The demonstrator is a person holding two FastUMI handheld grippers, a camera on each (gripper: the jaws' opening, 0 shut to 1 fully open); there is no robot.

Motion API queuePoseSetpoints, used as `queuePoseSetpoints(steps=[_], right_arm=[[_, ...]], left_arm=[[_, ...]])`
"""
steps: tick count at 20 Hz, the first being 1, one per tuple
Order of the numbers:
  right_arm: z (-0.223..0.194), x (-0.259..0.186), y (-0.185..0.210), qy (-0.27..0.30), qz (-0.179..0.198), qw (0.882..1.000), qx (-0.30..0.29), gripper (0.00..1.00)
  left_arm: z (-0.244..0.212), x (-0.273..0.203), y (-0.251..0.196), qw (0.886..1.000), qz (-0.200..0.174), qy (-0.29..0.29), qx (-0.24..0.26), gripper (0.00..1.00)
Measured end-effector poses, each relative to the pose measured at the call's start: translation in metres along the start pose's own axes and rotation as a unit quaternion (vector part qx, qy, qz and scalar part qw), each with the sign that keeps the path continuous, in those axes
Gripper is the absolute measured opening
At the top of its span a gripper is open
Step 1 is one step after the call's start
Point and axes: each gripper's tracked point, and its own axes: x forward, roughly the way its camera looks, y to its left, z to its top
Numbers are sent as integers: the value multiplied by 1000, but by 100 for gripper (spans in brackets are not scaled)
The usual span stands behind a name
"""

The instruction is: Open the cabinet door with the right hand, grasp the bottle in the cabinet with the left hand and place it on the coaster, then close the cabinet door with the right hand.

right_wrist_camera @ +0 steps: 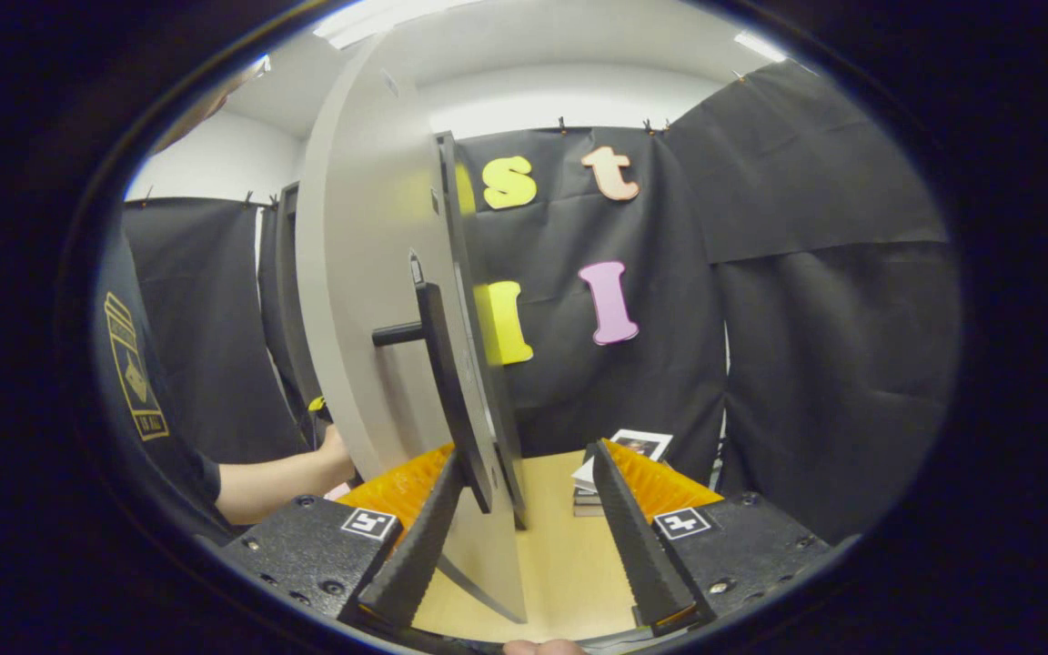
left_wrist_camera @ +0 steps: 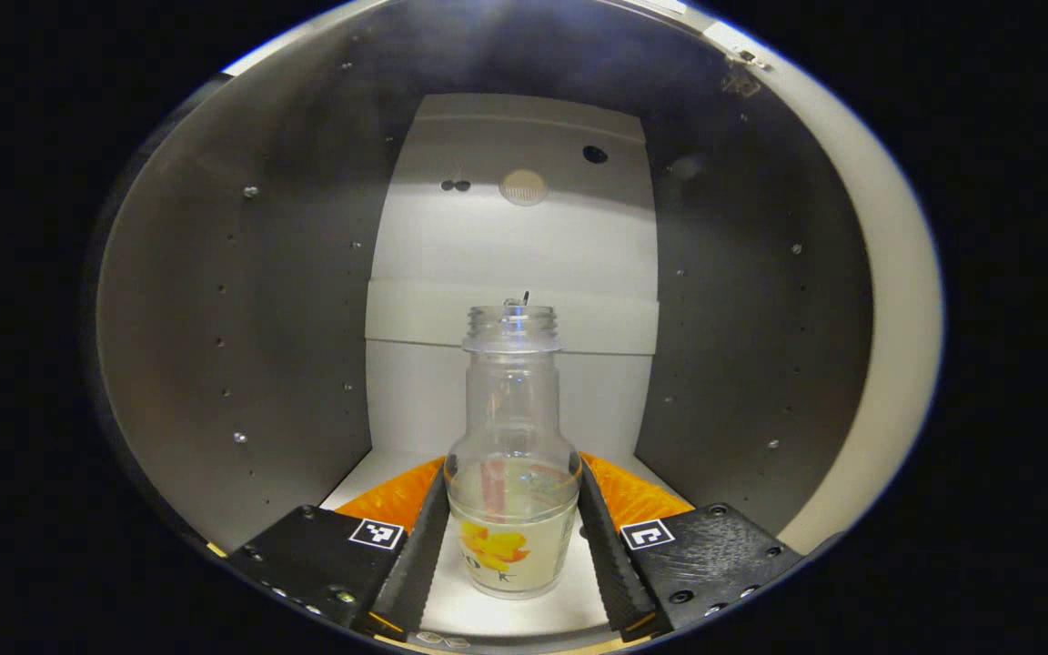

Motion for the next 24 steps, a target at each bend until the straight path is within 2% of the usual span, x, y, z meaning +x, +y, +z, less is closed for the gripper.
queuePoseSetpoints(steps=[2,4,6,7,8,10,11,13,15,17,19,21,22,23,24], right_arm=[[-4,3,1,19,31,999,17,94],[7,5,6,17,79,996,26,99],[9,5,8,19,117,993,28,96],[7,4,12,24,140,990,25,100],[3,2,11,30,153,988,17,100],[-8,-3,6,41,161,986,2,97],[-16,-6,6,46,164,985,0,100],[-30,-11,4,54,161,985,10,96],[-38,-13,-8,54,139,989,18,100],[-34,-8,-48,22,61,998,7,100],[-47,5,-90,22,-13,1000,-7,100],[-85,15,-110,92,-57,994,-3,100],[-102,16,-123,118,-86,989,3,96],[-111,21,-136,121,-112,986,17,100],[-115,27,-143,121,-131,983,30,97]], left_arm=[[7,-34,6,1000,9,-12,-8,72],[18,-75,17,999,33,-34,-11,71],[25,-122,36,997,61,-46,-26,71],[28,-147,43,995,63,-64,-40,71],[33,-167,49,993,67,-83,-45,71],[34,-208,68,989,104,-103,-34,71],[29,-228,77,987,123,-104,-17,71],[12,-262,101,983,157,-95,17,71],[-13,-283,116,979,184,-84,38,71],[-39,-306,135,970,221,-87,53,71],[-80,-320,143,966,236,-87,65,71],[-125,-314,149,966,237,-75,73,71],[-148,-311,155,965,239,-70,76,71],[-169,-308,162,965,241,-68,74,71],[-187,-304,170,965,244,-66,66,71]])
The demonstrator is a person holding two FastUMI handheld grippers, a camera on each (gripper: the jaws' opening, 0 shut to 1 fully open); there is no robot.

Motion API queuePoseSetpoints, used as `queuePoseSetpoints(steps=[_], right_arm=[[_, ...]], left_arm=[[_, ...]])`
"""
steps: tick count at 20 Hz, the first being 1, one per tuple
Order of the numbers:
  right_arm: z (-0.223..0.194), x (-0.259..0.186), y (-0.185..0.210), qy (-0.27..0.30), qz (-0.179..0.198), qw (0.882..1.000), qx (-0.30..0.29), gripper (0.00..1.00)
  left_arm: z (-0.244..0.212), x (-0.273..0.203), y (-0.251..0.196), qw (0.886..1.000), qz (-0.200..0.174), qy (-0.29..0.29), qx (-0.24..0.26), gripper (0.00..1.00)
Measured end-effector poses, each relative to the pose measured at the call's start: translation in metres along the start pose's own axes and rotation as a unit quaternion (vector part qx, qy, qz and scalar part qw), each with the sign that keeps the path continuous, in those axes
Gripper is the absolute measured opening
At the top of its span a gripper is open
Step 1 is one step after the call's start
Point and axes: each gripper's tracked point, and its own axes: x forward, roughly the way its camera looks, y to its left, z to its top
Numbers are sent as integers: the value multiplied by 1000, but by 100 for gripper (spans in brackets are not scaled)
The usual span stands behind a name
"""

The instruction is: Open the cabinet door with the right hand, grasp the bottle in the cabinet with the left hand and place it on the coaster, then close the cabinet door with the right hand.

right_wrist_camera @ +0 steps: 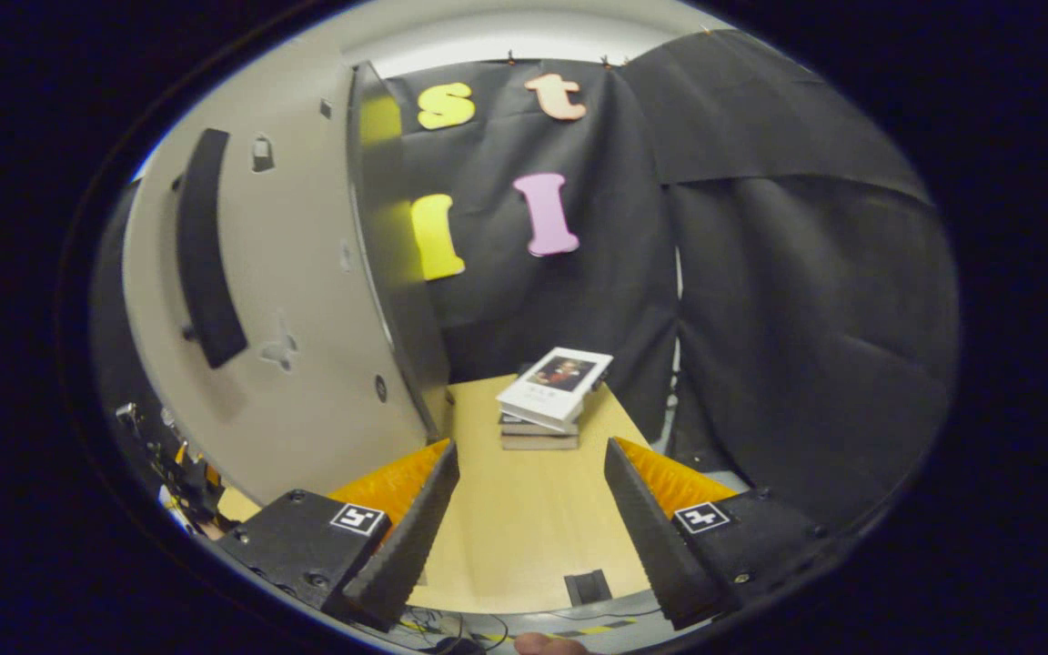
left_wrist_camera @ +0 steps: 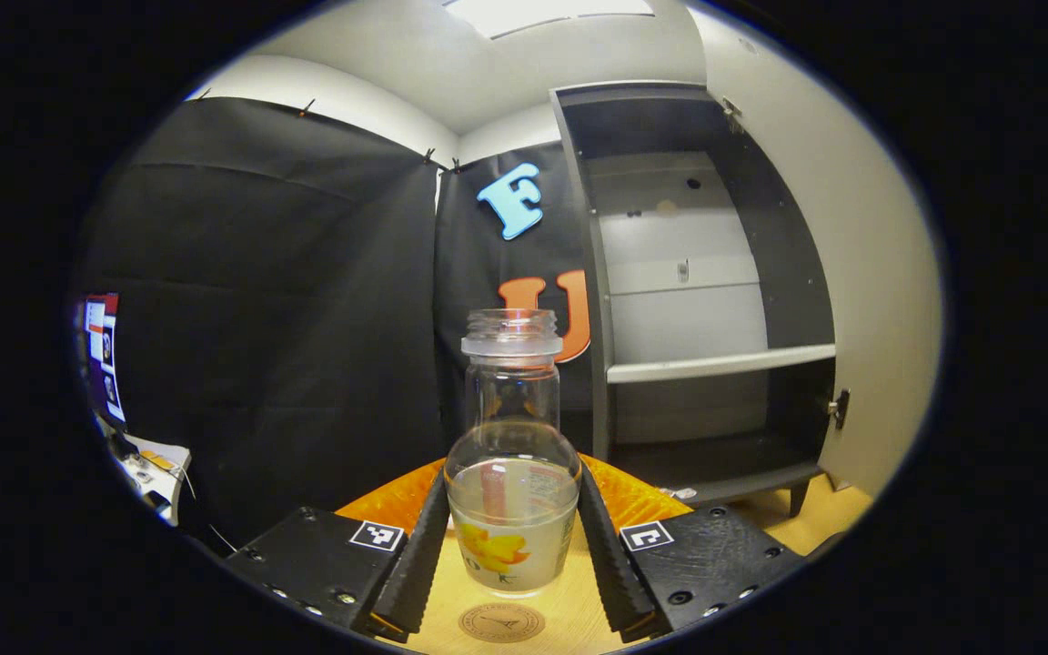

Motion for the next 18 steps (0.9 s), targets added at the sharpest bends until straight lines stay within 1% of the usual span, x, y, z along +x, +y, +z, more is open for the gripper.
queuePoseSetpoints(steps=[1,2,4,6,7,8,9,11,13,16,17,18], right_arm=[[-8,9,-1,15,-16,1000,6,100],[-22,16,0,39,-26,999,3,100],[-46,29,5,86,-40,995,-9,100],[-61,39,16,116,-37,993,-5,100],[-67,44,20,127,-36,991,-11,98],[-75,47,25,137,-36,990,-23,98],[-83,48,28,150,-36,987,-34,100],[-99,51,34,174,-29,984,-27,100],[-106,50,44,183,-17,983,-18,100],[-116,47,41,198,-26,979,-50,100],[-117,47,42,198,-25,979,-51,100],[-119,47,45,198,-23,979,-46,100]], left_arm=[[-20,2,5,1000,5,8,-13,71],[-40,2,10,999,13,20,-21,71],[-73,7,16,999,26,37,-19,71],[-94,5,20,998,31,51,-16,71],[-99,5,17,998,26,55,-21,71],[-104,4,14,998,20,57,-21,72],[-110,3,10,998,10,59,-17,72],[-122,-4,6,998,0,61,-12,72],[-127,-8,7,998,-5,55,-6,71],[-140,-2,10,998,-10,62,-7,72],[-146,-1,11,998,-11,69,-12,72],[-144,-2,13,998,-11,60,-16,72]])
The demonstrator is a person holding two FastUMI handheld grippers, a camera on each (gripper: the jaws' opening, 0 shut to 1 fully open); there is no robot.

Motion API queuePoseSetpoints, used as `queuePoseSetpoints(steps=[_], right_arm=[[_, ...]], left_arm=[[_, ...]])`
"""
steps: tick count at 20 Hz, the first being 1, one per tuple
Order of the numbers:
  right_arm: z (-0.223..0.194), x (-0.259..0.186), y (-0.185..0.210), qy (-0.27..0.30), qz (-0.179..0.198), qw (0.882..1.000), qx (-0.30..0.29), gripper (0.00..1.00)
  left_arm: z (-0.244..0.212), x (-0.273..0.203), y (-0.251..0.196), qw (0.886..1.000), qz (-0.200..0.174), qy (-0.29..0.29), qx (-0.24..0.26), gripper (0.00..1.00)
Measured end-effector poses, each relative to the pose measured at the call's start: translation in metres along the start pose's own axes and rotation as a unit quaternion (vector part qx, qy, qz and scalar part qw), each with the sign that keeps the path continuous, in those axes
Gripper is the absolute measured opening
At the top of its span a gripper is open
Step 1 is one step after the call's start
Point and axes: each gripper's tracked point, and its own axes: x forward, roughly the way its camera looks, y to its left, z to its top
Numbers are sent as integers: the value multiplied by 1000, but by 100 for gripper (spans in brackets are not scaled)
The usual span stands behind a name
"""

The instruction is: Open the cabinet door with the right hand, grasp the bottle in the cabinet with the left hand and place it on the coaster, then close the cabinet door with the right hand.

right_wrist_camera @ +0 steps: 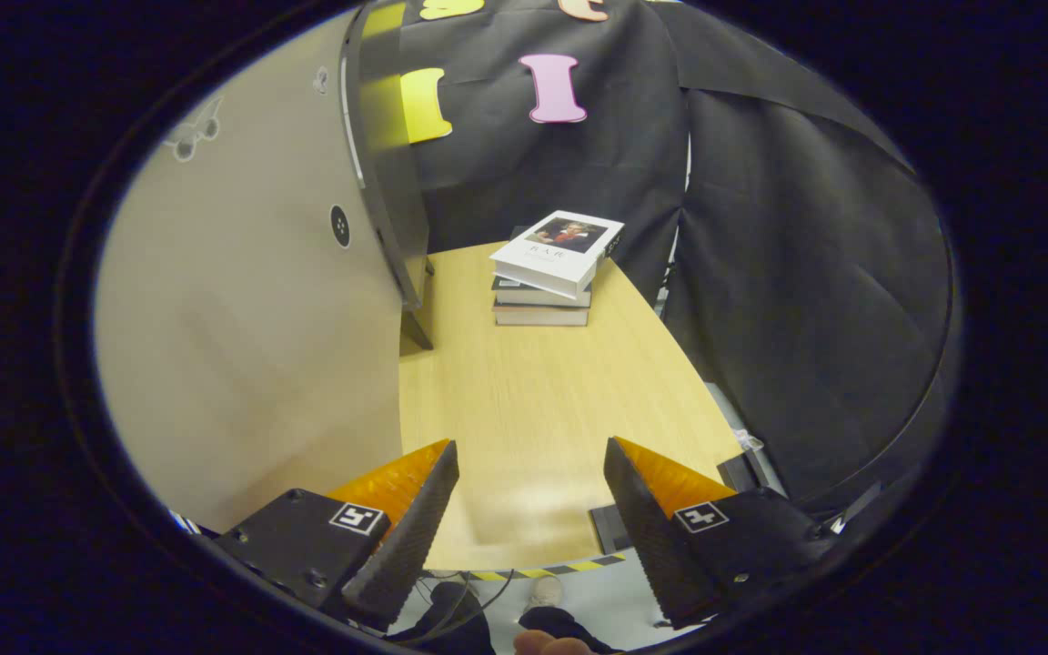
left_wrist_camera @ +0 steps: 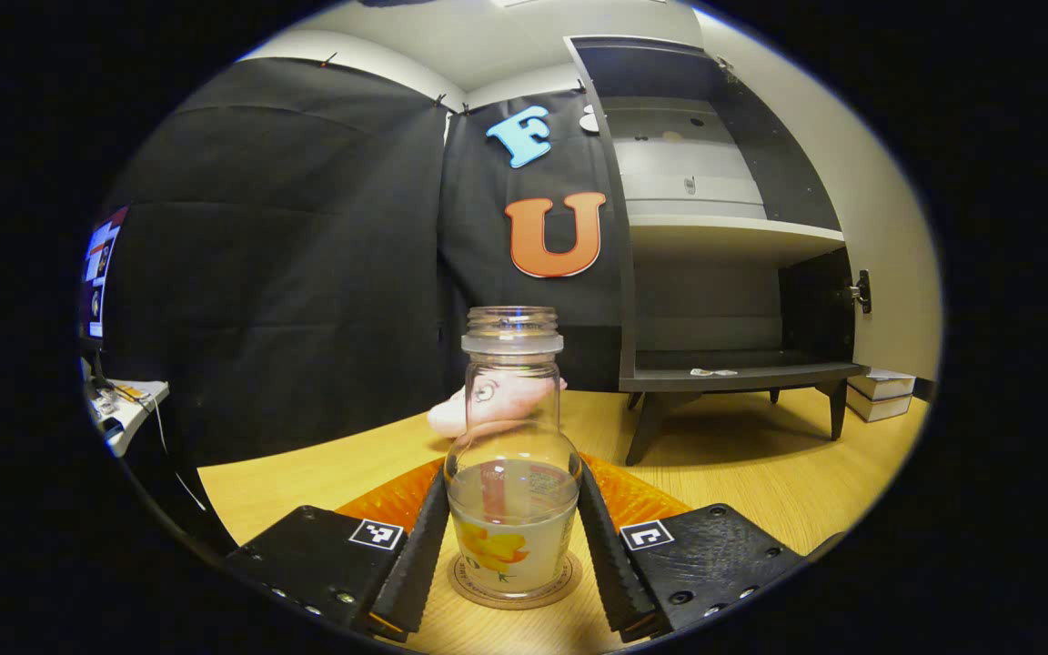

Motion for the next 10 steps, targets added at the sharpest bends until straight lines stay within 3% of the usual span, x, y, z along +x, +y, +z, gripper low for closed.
queuePoseSetpoints(steps=[6,9,10], right_arm=[[-7,-4,3,8,-10,1000,-5,100],[-7,-5,0,24,-23,999,-18,100],[-3,-6,0,17,-26,999,-29,100]], left_arm=[[1,-1,-6,999,-39,6,-26,75],[17,-6,-7,998,-55,-21,-34,79],[19,-2,-6,998,-51,-24,-32,100]])
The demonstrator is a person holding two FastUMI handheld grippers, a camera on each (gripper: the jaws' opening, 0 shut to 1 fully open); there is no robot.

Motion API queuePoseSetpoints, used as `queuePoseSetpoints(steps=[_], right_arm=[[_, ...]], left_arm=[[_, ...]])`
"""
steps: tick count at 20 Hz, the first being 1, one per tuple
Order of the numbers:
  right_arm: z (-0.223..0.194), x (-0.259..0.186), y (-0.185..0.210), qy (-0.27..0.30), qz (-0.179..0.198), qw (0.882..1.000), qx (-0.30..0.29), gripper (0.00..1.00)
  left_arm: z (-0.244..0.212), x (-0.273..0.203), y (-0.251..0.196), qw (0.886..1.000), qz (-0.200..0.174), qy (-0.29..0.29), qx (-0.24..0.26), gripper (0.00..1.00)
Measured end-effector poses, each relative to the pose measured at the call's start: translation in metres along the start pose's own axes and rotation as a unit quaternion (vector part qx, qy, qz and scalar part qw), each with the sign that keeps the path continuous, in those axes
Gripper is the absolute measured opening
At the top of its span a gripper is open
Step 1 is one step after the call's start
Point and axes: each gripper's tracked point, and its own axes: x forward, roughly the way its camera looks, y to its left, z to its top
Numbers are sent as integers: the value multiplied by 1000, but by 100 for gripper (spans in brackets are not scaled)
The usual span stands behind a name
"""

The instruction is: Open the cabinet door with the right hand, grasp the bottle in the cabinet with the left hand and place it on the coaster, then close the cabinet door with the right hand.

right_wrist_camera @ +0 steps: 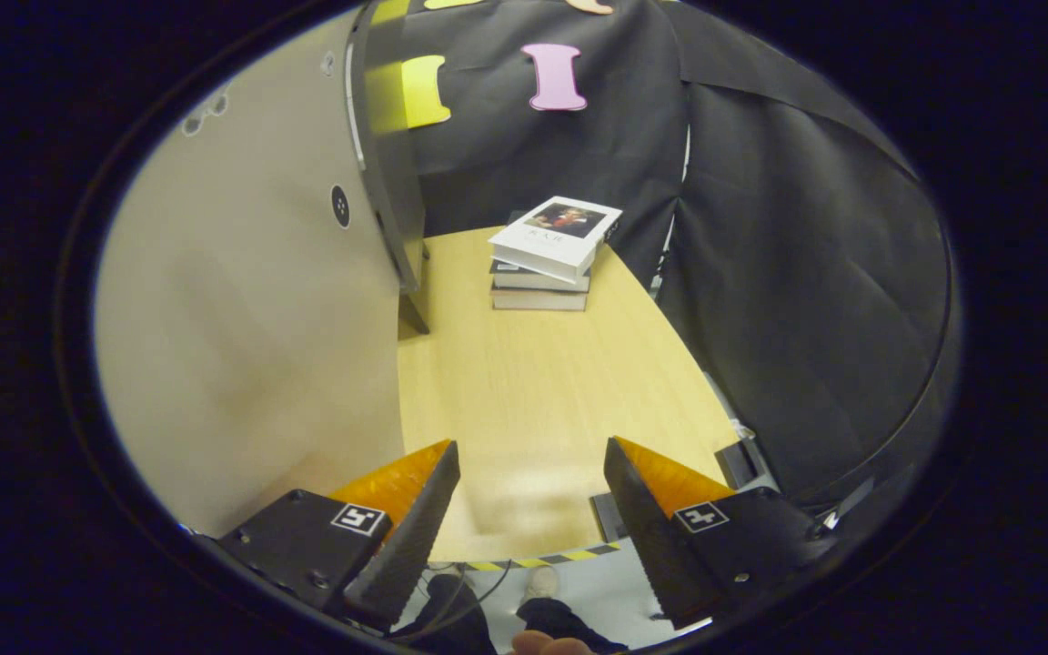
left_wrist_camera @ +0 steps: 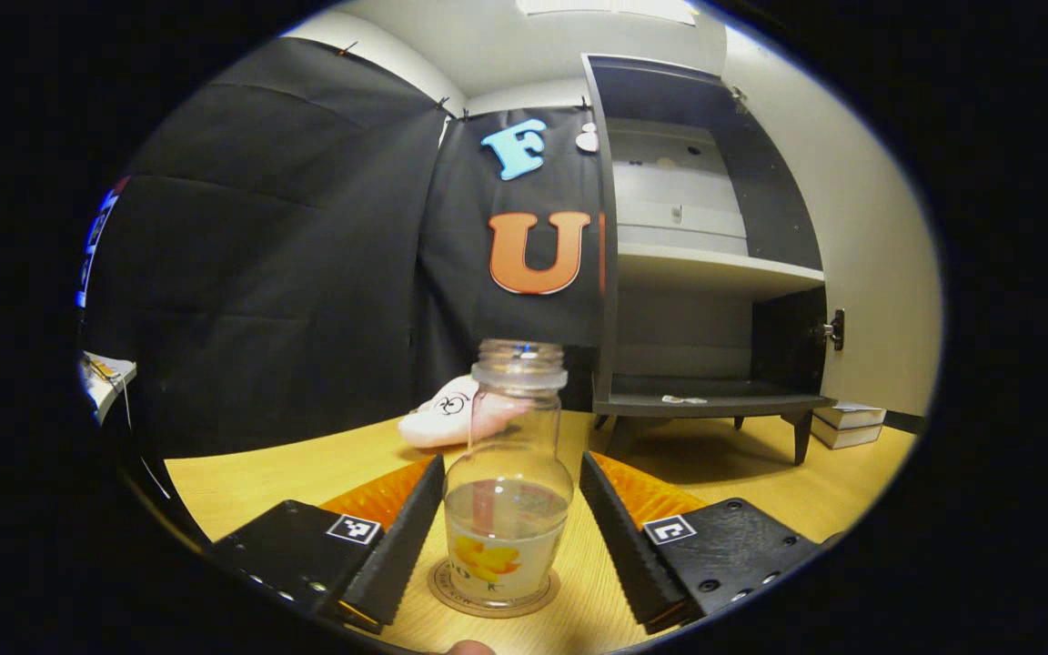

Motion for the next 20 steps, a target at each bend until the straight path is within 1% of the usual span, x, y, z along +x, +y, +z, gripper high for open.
queuePoseSetpoints(steps=[1,2,3,5,8,11,12,13,14,15,16,17,20], right_arm=[[0,-2,-5,-3,-15,1000,-6,100],[-3,-3,-13,-2,-38,999,-10,100],[-4,-3,-15,-4,-47,999,-13,100],[-10,2,-13,-5,-47,999,-19,100],[-17,4,-12,0,-33,999,1,100],[-13,-3,-10,-14,-15,1000,18,100],[-8,-6,-13,-27,-15,999,13,100],[1,-10,-18,-47,-19,999,-4,97],[9,-15,-24,-66,-26,997,-25,100],[19,-22,-28,-88,-29,995,-42,100],[28,-27,-27,-110,-26,992,-56,98],[37,-33,-27,-129,-21,989,-68,100],[58,-52,-30,-186,-12,976,-111,100]], left_arm=[[-1,1,2,1000,12,4,8,84],[-1,2,6,999,27,4,18,96],[2,0,7,999,28,5,24,96],[16,-9,-4,999,13,-1,29,95],[45,-15,-19,998,-16,-14,52,95],[82,-17,-31,997,-37,-21,63,95],[97,-16,-36,997,-41,-25,66,95],[115,-16,-40,996,-42,-35,70,95],[135,-16,-45,995,-45,-45,72,95],[154,-17,-51,995,-49,-56,71,95],[173,-17,-57,994,-50,-64,67,95],[191,-19,-62,994,-50,-67,63,95],[248,-37,-81,992,-59,-91,57,96]])
